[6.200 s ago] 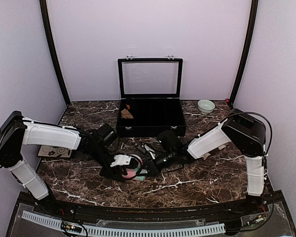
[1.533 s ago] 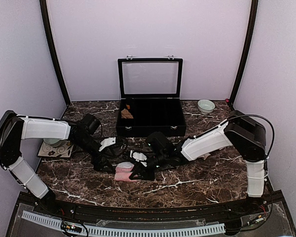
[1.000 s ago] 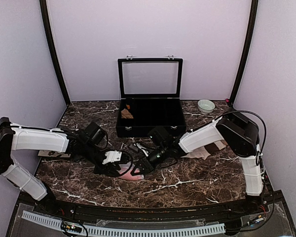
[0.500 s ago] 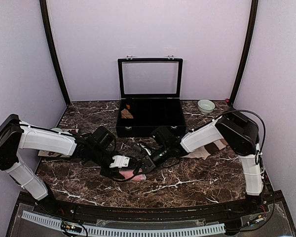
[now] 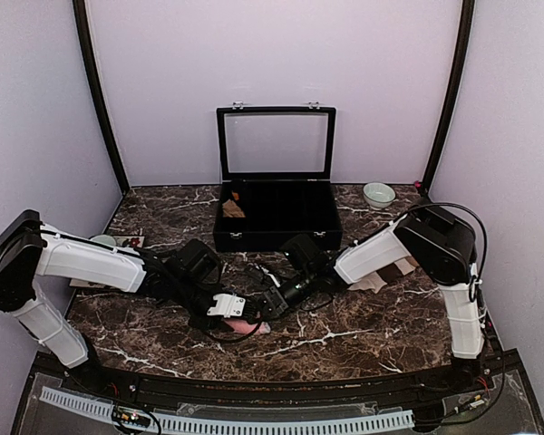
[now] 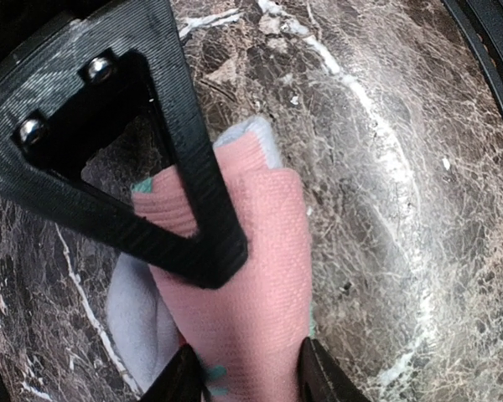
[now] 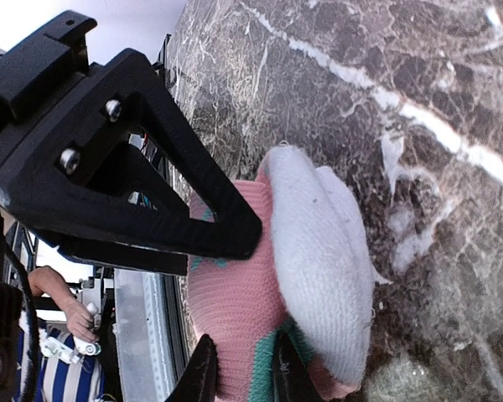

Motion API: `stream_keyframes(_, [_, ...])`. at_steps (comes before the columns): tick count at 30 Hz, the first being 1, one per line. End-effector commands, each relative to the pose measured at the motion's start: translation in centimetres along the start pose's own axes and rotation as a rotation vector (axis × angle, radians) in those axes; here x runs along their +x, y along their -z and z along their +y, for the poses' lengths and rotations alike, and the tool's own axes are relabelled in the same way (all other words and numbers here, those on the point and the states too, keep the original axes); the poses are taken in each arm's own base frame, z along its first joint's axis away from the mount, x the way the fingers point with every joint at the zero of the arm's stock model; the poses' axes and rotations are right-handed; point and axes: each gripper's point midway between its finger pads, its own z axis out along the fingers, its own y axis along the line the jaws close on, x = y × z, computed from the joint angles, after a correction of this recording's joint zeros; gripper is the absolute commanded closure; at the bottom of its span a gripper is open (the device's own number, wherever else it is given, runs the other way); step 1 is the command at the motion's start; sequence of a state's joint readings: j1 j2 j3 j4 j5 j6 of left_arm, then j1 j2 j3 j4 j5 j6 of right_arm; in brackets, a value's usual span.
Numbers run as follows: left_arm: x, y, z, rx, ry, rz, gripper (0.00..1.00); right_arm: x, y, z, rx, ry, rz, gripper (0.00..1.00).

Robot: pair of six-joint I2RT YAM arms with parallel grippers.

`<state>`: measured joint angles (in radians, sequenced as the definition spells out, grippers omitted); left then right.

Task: Roll the socks
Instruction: Roll the sock at the center of the board.

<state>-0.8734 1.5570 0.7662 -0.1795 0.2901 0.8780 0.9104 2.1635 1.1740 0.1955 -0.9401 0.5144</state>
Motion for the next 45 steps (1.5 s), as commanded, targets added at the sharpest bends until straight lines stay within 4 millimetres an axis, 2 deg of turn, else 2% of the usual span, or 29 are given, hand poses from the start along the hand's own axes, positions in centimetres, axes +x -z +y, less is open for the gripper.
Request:
stream_keyframes(1, [0.5,-1.8,-0.7,0.010,-0.022,0.051,0.58,4.8,-1.0,-5.2,0.124,-0.225,0.075,0.95])
stream_keyframes(6, [2.1,-3.1,-0.1,-0.020,-0.008,0.121,0.58,4.9,-1.0,-5.0,0.108,-0.239,0.064,0.95])
stream_keyframes(10, [2.9,-3.8,0.1,-0.010,0.019,0.167,0.95,4.8,-0.7,-4.7,0.112,-0.216,0.037,0.88])
stream_keyframes(11, [2.9,-3.8,0.0,0.008,0.029,0.172,1.00,4.6,-0.4,-4.5,0.124,-0.189,0.018,0.84])
stream_keyframes(13, [2.7,-3.7,-0.7,0.066,0.054,0.149,1.00,4.3,0.4,-4.3,0.168,-0.133,-0.017,0.71])
stream_keyframes(17, [2.7,-3.2,-2.1,0.233,0.148,0.131,1.00,4.4,2.0,-4.2,0.266,0.002,-0.059,0.69])
stream_keyframes(19, [2.8,-2.9,-2.1,0.307,0.223,0.113,1.00,4.3,3.0,-4.4,0.323,0.049,-0.093,0.65])
stream_keyframes(20, [3.1,-2.9,-2.1,0.340,0.260,0.111,1.00,4.4,3.5,-4.4,0.345,0.070,-0.106,0.59])
stream_keyframes(21, [3.3,-2.9,-1.9,0.363,0.296,0.112,1.00,4.3,3.9,-4.3,0.359,0.089,-0.126,0.14])
stream_keyframes(22, [3.7,-3.2,-1.9,0.393,0.328,0.120,1.00,4.3,4.2,-4.2,0.370,0.106,-0.139,0.02])
stream_keyframes(25, [4.3,-3.5,-2.1,0.462,0.385,0.138,1.00,4.4,5.1,-3.8,0.394,0.152,-0.171,0.01])
stream_keyframes(29, [3.9,-3.6,-2.5,0.553,0.445,0.124,1.00,4.7,6.5,-3.5,0.431,0.217,-0.231,0.01])
stream_keyframes(35, [4.6,-4.1,-2.3,0.588,0.471,0.175,1.00,5.1,8.6,-3.1,0.544,0.319,-0.303,0.01])
stream_keyframes(38, [5.1,-4.4,-2.1,0.581,0.473,0.210,1.00,4.9,8.9,-1.3,0.618,0.468,-0.324,0.01])
stream_keyframes(42, [5.4,-4.7,-2.0,0.601,0.489,0.237,1.00,3.7,9.3,1.3,0.816,0.698,-0.309,0.01])
stream_keyframes(45, [5.5,-4.9,-1.9,0.621,0.499,0.247,1.00,2.9,10.8,1.3,1.025,0.792,-0.298,0.01])
